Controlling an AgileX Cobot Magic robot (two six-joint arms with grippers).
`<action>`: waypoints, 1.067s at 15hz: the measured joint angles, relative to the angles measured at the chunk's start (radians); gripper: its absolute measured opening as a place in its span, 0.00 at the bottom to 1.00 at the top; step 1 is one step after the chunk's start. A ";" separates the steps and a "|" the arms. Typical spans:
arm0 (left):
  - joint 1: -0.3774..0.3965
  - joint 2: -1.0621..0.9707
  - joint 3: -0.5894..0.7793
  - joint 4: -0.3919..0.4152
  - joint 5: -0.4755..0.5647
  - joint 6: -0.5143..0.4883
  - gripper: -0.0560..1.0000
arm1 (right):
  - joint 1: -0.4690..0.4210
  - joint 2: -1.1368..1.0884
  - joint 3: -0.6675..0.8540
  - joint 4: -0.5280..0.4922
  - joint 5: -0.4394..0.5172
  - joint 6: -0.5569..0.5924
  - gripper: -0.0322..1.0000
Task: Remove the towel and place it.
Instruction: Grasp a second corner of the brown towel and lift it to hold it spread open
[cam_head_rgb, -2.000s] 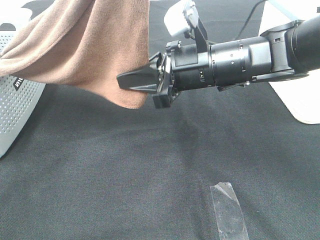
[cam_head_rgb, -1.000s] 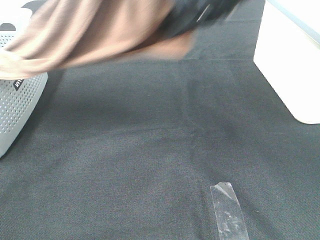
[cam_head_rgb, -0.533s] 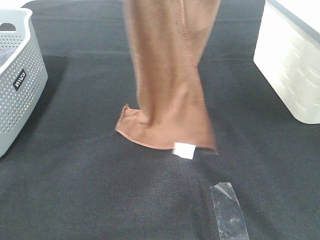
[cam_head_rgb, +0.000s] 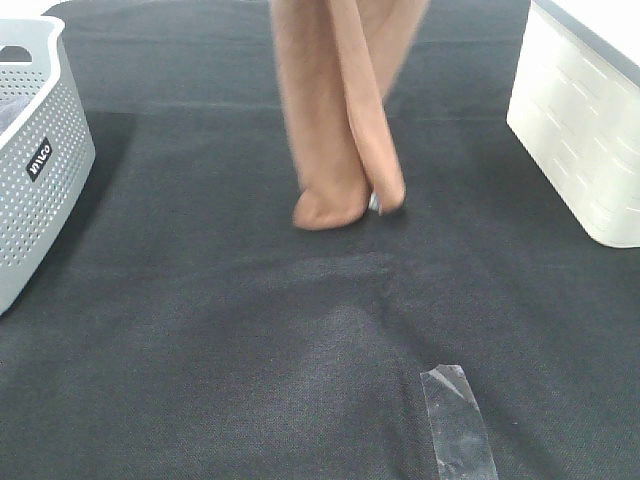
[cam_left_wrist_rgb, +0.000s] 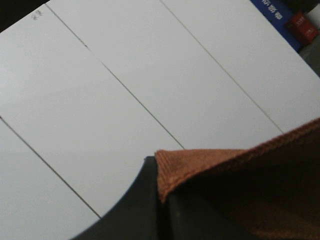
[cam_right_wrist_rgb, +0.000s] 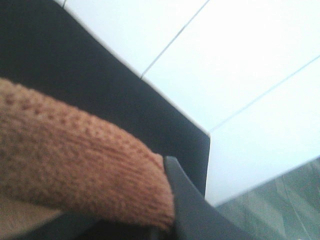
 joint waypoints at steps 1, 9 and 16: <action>0.021 0.010 0.000 0.000 -0.027 0.000 0.05 | 0.000 0.003 0.000 0.000 -0.073 0.025 0.03; 0.144 0.147 0.000 -0.044 -0.309 -0.003 0.05 | -0.015 0.127 0.000 0.000 -0.441 0.238 0.03; 0.233 0.359 -0.168 -0.077 -0.471 -0.095 0.05 | -0.055 0.258 -0.022 0.013 -0.724 0.373 0.03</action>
